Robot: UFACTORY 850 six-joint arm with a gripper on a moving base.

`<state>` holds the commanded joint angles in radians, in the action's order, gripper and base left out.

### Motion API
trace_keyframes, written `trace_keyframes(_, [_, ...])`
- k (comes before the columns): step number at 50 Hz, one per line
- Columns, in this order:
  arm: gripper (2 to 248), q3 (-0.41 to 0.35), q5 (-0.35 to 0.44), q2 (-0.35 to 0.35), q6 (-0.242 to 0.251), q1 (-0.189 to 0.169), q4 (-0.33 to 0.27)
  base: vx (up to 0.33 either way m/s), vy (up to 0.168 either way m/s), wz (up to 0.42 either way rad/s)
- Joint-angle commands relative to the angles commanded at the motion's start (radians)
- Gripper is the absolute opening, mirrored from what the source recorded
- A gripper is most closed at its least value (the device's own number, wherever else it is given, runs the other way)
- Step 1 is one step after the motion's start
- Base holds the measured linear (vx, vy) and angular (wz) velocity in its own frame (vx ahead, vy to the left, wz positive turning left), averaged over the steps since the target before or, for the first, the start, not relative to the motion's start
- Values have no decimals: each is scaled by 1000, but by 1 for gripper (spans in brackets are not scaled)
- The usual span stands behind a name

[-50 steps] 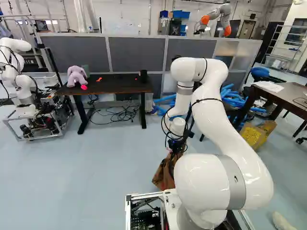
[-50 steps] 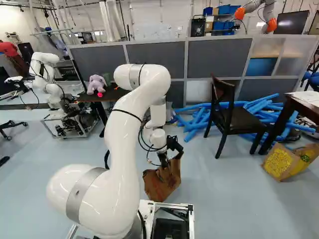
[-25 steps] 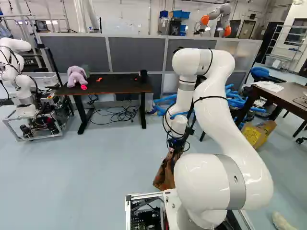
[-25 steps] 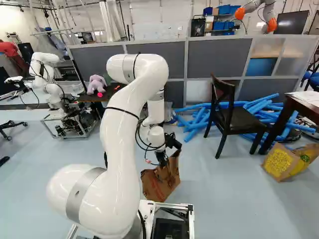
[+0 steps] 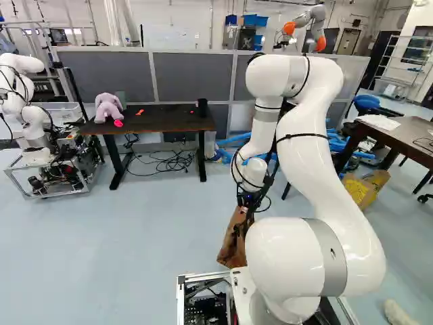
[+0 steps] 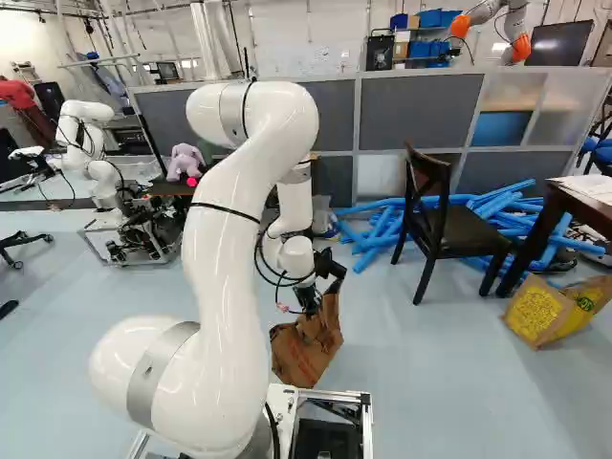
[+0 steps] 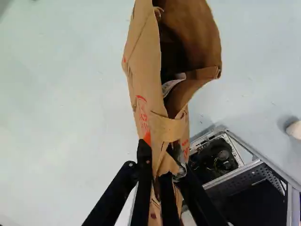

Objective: Pick up the bag on the ground and place it on the table

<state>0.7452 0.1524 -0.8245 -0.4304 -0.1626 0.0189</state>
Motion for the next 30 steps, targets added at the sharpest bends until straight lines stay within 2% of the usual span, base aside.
trace_keyframes(30, [21, -89, -28, 140, 0, 16, -86, 0, 0, 0])
